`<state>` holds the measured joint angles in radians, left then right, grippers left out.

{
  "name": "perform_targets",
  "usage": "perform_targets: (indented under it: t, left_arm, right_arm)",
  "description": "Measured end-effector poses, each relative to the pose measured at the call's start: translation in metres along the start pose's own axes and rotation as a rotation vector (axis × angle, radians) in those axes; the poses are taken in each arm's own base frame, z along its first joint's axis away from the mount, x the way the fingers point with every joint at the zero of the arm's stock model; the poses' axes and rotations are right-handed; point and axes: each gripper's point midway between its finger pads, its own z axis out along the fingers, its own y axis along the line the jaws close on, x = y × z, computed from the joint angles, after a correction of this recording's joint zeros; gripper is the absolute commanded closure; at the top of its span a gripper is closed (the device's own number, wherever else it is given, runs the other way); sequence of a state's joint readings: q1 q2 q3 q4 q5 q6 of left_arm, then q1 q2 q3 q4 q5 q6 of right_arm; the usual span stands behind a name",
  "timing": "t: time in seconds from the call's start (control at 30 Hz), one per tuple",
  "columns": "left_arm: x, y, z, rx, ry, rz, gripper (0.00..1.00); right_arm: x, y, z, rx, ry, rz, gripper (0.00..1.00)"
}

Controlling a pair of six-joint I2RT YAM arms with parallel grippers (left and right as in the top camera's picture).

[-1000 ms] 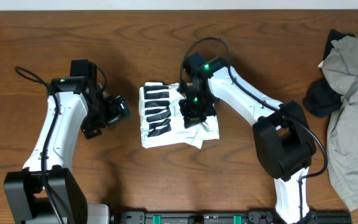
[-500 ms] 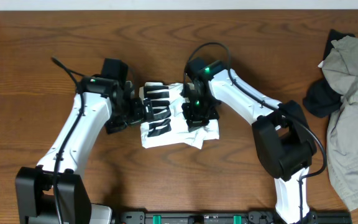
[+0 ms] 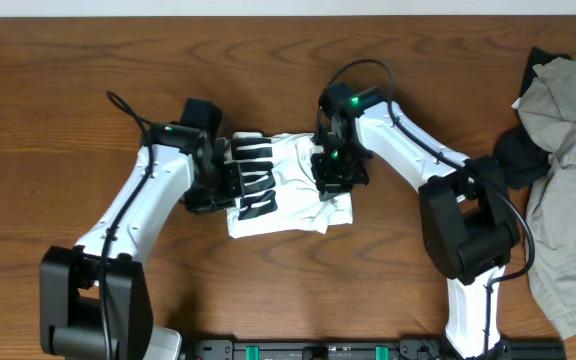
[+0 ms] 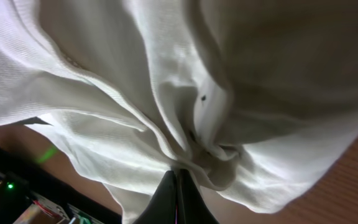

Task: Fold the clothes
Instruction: 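Grasp the shirt's top-left edge with the left gripper beside the right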

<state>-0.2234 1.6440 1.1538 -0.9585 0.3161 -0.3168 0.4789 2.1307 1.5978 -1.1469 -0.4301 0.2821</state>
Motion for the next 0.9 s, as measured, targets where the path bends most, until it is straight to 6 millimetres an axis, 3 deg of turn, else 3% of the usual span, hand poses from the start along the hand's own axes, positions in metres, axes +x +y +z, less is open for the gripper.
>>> perform_targets:
  t: [0.27,0.53,0.73,0.9]
  left_arm:
    - [0.000,-0.016,0.012,0.022,-0.025,0.039,0.94]
    - [0.004,-0.015,0.031,0.056,-0.017,0.016,0.94]
    - [0.004,-0.016,0.036,0.062,-0.005,0.013,0.94]
    - [0.003,-0.011,0.053,0.044,0.034,0.001,0.94]
  right_arm:
    - [-0.005,0.014,0.000,-0.058,-0.021,-0.023,0.99]
    - [0.000,0.038,-0.023,-0.120,-0.072,-0.073,0.99]
    - [0.007,0.056,-0.013,-0.123,-0.068,-0.131,0.99]
    - [0.009,0.063,-0.002,-0.118,-0.071,-0.139,0.99]
